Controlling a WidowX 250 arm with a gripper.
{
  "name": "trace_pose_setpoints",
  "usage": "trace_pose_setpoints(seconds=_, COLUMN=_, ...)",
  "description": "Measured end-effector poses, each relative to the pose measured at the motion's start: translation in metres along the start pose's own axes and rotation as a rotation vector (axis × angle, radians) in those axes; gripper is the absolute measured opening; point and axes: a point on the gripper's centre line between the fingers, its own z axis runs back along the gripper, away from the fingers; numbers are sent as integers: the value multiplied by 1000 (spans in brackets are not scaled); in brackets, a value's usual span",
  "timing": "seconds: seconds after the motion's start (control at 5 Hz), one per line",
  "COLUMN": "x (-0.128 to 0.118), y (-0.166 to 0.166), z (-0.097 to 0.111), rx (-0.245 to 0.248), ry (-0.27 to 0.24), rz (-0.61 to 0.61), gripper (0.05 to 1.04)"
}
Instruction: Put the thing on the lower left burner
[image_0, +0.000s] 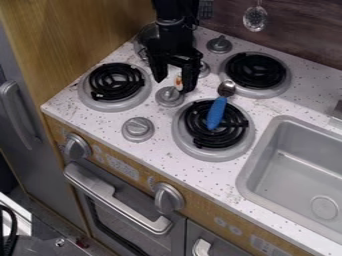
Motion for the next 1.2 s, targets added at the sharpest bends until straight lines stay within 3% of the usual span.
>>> trace_pose_setpoints(seconds=0.2, x=-5, y=0, z=-16, rx=-11, ry=40, rz=3, gripper=997)
trace_pose_setpoints(seconds=0.4, x=4, y=5, z=-27, rx=-19, ry=40, rz=-7, gripper=997)
trace_pose_setpoints(seconds=0.8, x=40, y=12, z=-23, rx=-7, ry=9, rz=-57, gripper=997)
trace_pose_setpoints(seconds=1.2, x=53, y=17, z=-38, rx=-12, ry=21, rz=-71, gripper=997)
